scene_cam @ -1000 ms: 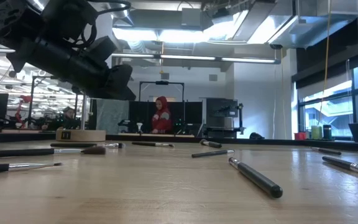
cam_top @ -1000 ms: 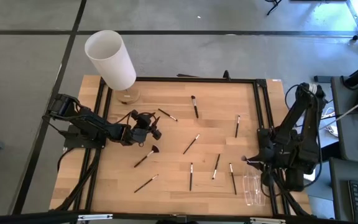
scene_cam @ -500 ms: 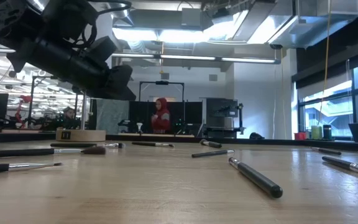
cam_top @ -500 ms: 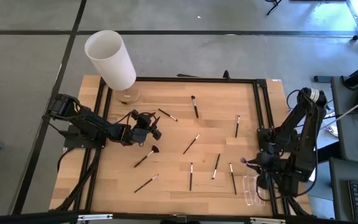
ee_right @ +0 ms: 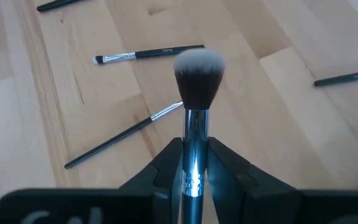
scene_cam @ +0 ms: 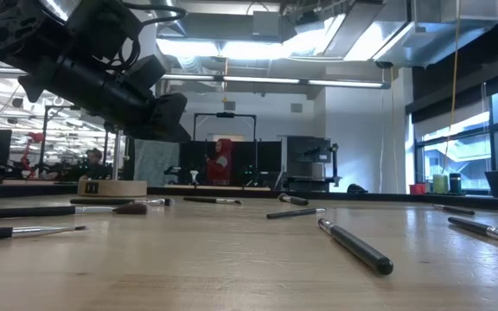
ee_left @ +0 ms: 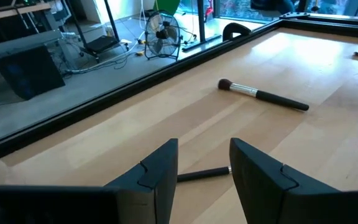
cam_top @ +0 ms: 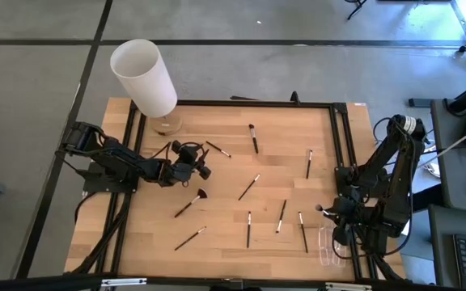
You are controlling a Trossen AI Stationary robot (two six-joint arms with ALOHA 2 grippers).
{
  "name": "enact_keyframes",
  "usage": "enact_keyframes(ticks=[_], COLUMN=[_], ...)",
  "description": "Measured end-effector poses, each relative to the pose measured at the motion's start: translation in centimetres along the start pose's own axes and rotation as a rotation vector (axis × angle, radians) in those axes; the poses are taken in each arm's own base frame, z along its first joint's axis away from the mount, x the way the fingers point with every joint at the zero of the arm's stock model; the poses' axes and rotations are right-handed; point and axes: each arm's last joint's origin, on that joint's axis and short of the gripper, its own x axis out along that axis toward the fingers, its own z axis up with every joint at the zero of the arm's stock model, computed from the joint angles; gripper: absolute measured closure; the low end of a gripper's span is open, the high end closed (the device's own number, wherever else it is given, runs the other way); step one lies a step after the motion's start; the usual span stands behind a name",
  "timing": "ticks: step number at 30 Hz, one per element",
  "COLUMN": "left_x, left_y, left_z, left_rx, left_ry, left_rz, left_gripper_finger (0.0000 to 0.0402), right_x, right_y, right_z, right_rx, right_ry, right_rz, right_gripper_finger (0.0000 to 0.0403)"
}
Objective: Put items in baskets/containers
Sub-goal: Put the foundation brush into the transparent organizer
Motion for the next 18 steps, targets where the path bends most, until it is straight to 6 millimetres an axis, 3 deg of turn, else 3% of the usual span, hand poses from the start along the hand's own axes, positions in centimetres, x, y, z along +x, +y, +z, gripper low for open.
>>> enact_keyframes(ticks=[12,18], left_x=[0.0,0.0], left_y=[0.0,0.1], left_z=[0.0,0.1], left_rx=[0.0,-0.003], left_ry=[0.0,-0.016], left_rz=[0.0,0.037], left_gripper_finger=[0.0261,0.0261], right_x=[0.0,-2.0], right_y=[-0.8,-0.8], right_z=[-0.2,3.0], right_rx=[0.101,0.051], right_ry=[0.122,-0.005], right_rz=[-0.101,-0.182], right_gripper_finger=[0.0253,0.0248])
